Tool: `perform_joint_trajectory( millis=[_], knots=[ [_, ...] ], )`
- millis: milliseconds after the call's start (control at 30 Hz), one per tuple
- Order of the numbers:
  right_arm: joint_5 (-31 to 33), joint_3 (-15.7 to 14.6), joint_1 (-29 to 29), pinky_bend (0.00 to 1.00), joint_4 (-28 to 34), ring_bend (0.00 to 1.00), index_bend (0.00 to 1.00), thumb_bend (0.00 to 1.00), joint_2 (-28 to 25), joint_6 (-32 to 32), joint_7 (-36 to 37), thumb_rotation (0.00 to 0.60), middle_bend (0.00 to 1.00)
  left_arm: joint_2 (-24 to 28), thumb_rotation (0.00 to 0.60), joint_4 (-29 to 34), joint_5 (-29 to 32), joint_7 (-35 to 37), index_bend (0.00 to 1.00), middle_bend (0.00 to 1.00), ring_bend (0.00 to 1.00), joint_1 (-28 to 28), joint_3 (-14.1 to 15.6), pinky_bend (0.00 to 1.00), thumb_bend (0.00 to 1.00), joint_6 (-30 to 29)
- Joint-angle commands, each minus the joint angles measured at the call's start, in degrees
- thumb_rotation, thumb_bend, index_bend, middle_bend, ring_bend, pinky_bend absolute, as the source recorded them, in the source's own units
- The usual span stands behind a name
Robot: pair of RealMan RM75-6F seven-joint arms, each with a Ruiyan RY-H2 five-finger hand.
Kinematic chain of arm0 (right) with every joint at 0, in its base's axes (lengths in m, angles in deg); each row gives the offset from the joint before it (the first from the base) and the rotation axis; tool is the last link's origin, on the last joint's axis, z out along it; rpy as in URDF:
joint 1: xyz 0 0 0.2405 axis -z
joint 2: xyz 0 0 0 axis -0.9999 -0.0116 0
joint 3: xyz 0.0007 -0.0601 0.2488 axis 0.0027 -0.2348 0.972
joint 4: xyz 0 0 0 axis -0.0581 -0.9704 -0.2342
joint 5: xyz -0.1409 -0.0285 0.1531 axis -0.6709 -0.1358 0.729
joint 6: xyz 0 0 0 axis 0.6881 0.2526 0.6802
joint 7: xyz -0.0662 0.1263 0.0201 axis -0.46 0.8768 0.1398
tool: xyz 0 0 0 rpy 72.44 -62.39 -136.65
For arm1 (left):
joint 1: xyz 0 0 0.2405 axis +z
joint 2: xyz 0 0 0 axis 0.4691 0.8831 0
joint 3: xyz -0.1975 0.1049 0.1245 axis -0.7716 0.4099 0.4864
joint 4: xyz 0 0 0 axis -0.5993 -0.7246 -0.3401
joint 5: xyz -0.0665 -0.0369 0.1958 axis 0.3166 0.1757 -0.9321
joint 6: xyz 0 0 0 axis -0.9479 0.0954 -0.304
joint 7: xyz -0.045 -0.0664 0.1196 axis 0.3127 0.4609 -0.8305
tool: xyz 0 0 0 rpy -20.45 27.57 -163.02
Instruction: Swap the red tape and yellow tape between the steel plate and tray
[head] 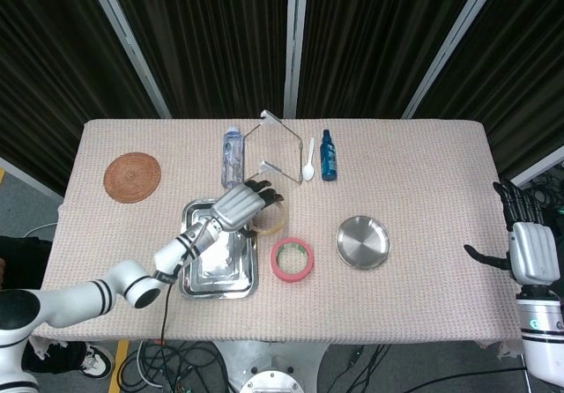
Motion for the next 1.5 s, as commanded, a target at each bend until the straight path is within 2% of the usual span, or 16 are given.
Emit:
perform_joint_trajectory(
  millis=[33, 133, 333, 400, 533, 667, 800, 967, 1033, 1167, 1267, 1500],
  knots=[
    [-0.16, 0.07, 0.24, 0.0, -0.34, 0.0, 0.0, 0.0, 0.05, -0.02, 0.17, 0.6, 0.0, -4.39, 0.6, -6.31, -0.73, 3.88, 0.28, 0.32, 0.14, -3.77, -0.47, 0.27, 0.2, 1.72],
    [0.0, 0.25, 0.32, 0.0, -0.88, 0.0, 0.0, 0.0, 0.29, -0.47, 0.51, 0.6, 0.0, -6.37, 0.6, -9.73, -1.36, 5.89, 0.27, 0.31, 0.14, -5.25, -0.06, 0.27, 0.2, 1.81],
    [0.02, 0.45, 0.59, 0.0, -1.68, 0.0, 0.0, 0.0, 0.62, -1.15, 1.28, 0.6, 0.0, -9.67, 0.6, -15.93, -2.53, 8.93, 0.14, 0.18, 0.11, -6.82, 1.51, 0.27, 0.19, 0.94],
    [0.02, 0.53, 0.71, 0.0, -1.85, 0.0, 0.0, 0.0, 0.65, -1.22, 1.47, 0.6, 0.0, -10.13, 0.6, -16.92, -2.96, 10.09, 0.11, 0.14, 0.1, -6.76, 1.87, 0.27, 0.18, -0.24],
    [-0.25, 0.71, 0.84, 0.0, -1.96, 0.0, 0.0, 0.0, 0.68, -1.31, 1.7, 0.6, 0.0, -9.85, 0.6, -17.68, -3.98, 11.26, 0.09, 0.12, 0.1, -6.24, 3.13, 0.27, 0.17, -2.5],
    [-0.54, 0.91, 0.97, 0.0, -1.94, 0.0, 0.0, 0.0, 0.63, -1.18, 1.7, 0.6, 0.0, -6.82, 0.6, -13.92, -4.06, 10.03, 0.09, 0.12, 0.1, -4.22, 4.14, 0.27, 0.17, -5.03],
    [-0.59, 1.11, 1.04, 0.0, -1.99, 0.0, 0.0, 0.0, 0.53, -1.36, 1.72, 0.6, 0.0, -0.2, 0.6, -4.05, -3.78, 6.77, 0.09, 0.13, 0.1, -0.27, 5.72, 0.27, 0.17, -8.59],
    [-0.73, 1.3, 0.92, 0.0, -1.95, 0.0, 0.0, 0.0, 0.71, -1.73, 1.59, 0.6, 0.0, 7.65, 0.6, 8.95, -8.2, 3.58, 0.09, 0.13, 0.09, 1.75, 9.26, 0.27, 0.16, -11.61],
    [-0.71, 1.38, 1.03, 0.0, -1.89, 0.0, 0.0, 0.0, 0.67, -1.66, 1.65, 0.6, 0.0, 8.91, 0.6, 12.07, -9.89, 2.43, 0.09, 0.13, 0.08, 1.96, 10.48, 0.25, 0.16, -12.04],
    [-0.12, 1.79, 1.59, 0.0, -1.94, 0.0, 0.0, 0.0, 0.18, -1.29, 2.2, 0.6, 0.0, 8.7, 0.6, 16.69, -11.95, 1.93, 0.09, 0.12, 0.06, 1.71, 12.15, 0.22, 0.14, -11.44],
    [0.19, 2.01, 2.05, 0.0, -2.15, 0.0, 0.0, 0.0, -0.26, -1.03, 2.88, 0.6, 0.0, 6.93, 0.6, 17.35, -12.97, 1.96, 0.09, 0.12, 0.06, 1.28, 12.68, 0.22, 0.12, -11.01],
    [0.33, 2.16, 2.41, 0.0, -2.76, 0.0, 0.0, 0.0, -0.36, -1.31, 3.9, 0.6, 0.0, 1.69, 0.6, 12.78, -13.64, 0.73, 0.08, 0.09, 0.03, -0.66, 11.76, 0.19, 0.11, -9.22]
  ],
)
